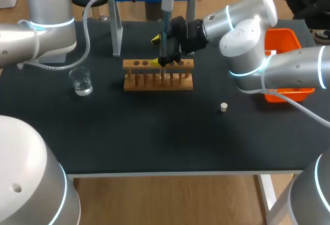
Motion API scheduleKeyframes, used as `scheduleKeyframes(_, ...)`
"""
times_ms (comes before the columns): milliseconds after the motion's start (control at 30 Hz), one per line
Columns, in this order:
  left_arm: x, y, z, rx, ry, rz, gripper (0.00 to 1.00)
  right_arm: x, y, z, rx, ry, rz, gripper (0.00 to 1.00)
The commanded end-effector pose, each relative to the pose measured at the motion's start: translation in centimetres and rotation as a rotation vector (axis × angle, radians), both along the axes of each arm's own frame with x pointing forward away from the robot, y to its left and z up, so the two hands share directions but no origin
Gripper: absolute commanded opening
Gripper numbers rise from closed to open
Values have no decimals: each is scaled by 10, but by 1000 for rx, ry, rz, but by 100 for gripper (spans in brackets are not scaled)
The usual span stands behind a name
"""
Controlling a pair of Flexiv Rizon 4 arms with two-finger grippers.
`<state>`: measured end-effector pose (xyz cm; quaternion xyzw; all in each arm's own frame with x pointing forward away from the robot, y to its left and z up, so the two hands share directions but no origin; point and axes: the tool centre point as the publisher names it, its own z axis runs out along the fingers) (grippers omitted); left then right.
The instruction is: Invert the test tube, pick up the pipette, mount the tip to pipette, aspirate from beaker and dispense into the tube, eject the tip, return the pipette, and cap with the stopper.
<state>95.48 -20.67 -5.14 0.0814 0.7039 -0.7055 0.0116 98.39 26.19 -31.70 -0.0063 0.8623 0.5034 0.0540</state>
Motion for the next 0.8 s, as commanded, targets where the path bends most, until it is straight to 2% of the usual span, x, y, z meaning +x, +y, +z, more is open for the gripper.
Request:
scheduleKeyframes(33, -3, -1, 4, 8, 0, 7, 0, 0, -1, 0, 0, 1, 2, 100)
scheduleKeyframes(800, -10, -7, 20, 32, -13, 18, 0, 0, -1, 0, 0, 1, 2, 100)
